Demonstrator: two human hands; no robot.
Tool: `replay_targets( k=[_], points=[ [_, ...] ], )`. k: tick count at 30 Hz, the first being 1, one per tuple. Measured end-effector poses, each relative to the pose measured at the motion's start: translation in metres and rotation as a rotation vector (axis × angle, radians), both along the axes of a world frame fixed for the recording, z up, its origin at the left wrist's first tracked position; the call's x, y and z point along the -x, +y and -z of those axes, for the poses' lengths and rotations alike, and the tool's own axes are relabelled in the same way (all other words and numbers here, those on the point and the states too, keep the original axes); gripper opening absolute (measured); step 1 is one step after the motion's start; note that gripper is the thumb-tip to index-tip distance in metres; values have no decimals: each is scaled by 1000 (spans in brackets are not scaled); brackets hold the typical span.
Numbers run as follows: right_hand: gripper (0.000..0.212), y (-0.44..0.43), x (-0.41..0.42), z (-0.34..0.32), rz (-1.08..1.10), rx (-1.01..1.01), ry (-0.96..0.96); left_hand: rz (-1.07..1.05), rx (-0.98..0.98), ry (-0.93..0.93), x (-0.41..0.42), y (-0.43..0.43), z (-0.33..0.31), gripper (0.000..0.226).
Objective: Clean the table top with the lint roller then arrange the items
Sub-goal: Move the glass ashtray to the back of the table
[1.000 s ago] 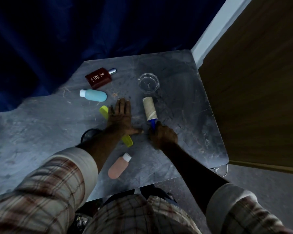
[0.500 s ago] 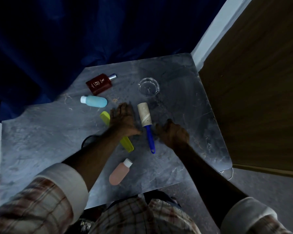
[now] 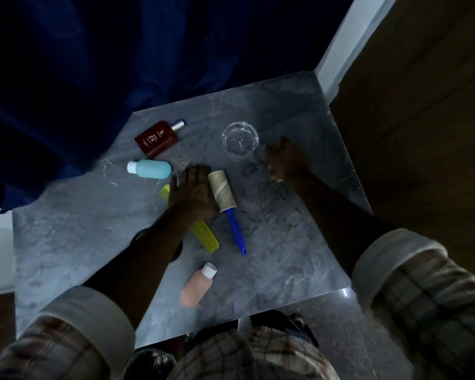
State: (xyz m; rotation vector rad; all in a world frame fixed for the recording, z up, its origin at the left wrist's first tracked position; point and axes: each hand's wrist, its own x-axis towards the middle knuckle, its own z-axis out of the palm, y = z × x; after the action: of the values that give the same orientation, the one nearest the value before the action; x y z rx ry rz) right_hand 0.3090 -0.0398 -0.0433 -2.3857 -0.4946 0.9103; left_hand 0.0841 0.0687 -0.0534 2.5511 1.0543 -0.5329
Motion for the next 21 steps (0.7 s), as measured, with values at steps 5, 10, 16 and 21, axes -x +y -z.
replay_targets(
  k=[5,10,16,21],
  points=[
    [43,16,-6,15,19,-36,34,10,-18,-8,0,1,1,128],
    [46,38,-9,23,27,-72,72,47,-13,2,-1,9,-5,119],
    [24,51,-7,28,70,-116,77,91,-84,-16,-7,22,-15,89],
    [25,49,-7,29,104,-156,71,25,-59,-148,-12,28,-22,60]
  ],
)
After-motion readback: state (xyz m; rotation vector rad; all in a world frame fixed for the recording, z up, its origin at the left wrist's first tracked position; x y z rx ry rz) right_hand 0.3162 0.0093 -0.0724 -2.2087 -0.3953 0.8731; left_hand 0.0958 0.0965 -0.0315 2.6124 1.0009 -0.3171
